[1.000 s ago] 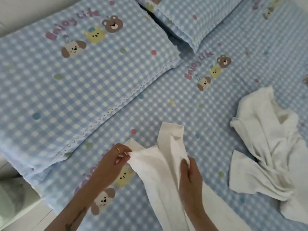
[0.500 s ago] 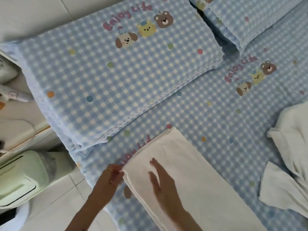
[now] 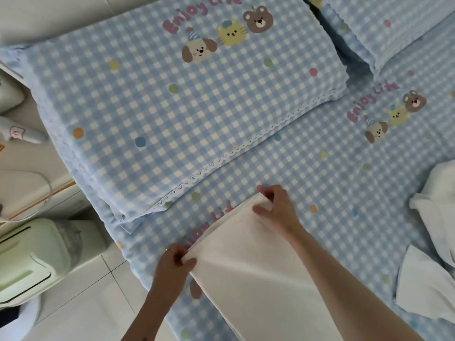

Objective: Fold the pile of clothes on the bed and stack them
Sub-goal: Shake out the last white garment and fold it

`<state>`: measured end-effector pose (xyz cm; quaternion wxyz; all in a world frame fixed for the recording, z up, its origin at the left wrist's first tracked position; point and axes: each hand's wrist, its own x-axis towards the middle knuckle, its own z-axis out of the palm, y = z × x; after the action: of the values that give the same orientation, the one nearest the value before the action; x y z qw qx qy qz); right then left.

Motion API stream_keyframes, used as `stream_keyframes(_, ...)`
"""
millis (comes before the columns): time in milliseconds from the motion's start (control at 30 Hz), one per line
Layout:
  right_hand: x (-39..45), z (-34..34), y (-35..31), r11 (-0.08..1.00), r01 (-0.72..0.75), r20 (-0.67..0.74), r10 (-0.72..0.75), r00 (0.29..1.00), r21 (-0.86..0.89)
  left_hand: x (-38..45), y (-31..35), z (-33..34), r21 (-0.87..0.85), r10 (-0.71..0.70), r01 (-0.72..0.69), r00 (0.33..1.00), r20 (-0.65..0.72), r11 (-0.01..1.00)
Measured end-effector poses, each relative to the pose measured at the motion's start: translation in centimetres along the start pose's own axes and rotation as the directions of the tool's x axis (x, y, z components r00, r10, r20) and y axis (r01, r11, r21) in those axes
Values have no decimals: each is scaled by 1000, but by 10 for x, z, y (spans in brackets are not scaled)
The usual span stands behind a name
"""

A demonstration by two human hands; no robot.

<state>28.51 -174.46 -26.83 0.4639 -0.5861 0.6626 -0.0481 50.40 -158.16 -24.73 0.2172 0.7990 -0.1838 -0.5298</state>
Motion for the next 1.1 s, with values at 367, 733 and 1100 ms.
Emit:
stream_keyframes(367, -4, -40, 25, 988, 12, -443, -81, 893, -156, 30, 39, 44, 34, 187, -184, 973, -133, 982)
stream_keyframes(733, -287, 41, 241, 896, -329, -364, 212, 907, -297, -103, -78, 190, 272, 342, -883, 139, 930, -382)
stream_keyframes(1100, -462, 0, 434, 778, -584, -435, 454, 778, -231, -184, -115, 281, 89, 195, -905, 7, 981, -416)
